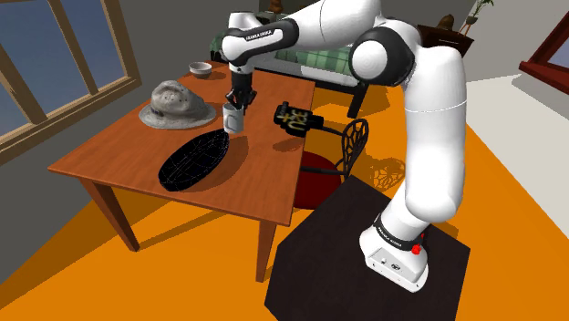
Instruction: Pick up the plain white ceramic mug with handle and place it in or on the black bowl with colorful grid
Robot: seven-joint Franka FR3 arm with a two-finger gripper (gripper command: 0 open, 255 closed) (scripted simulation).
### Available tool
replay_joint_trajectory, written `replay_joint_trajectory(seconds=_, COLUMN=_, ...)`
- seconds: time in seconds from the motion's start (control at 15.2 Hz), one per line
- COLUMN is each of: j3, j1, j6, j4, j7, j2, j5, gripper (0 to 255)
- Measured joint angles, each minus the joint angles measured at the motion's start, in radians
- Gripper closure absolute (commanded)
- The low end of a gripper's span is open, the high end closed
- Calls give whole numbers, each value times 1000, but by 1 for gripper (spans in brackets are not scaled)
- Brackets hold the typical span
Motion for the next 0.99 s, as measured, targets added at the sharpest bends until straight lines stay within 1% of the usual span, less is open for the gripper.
replay_joint_trajectory(seconds=0.26, j3=18, j1=49, j6=-60, j4=138, j7=72, j2=75, j5=-4, gripper=255)
replay_joint_trajectory(seconds=0.59, j3=36, j1=109, j6=-150, j4=364, j7=158, j2=207, j5=-9, gripper=255)
replay_joint_trajectory(seconds=0.73, j3=43, j1=133, j6=-219, j4=509, j7=194, j2=282, j5=-12, gripper=255)
replay_joint_trajectory(seconds=0.79, j3=45, j1=142, j6=-230, j4=542, j7=205, j2=304, j5=-12, gripper=255)
replay_joint_trajectory(seconds=0.92, j3=46, j1=146, j6=-225, j4=561, j7=211, j2=328, j5=-12, gripper=255)
replay_joint_trajectory(seconds=0.99, j3=46, j1=146, j6=-210, j4=541, j7=211, j2=323, j5=-12, gripper=255)
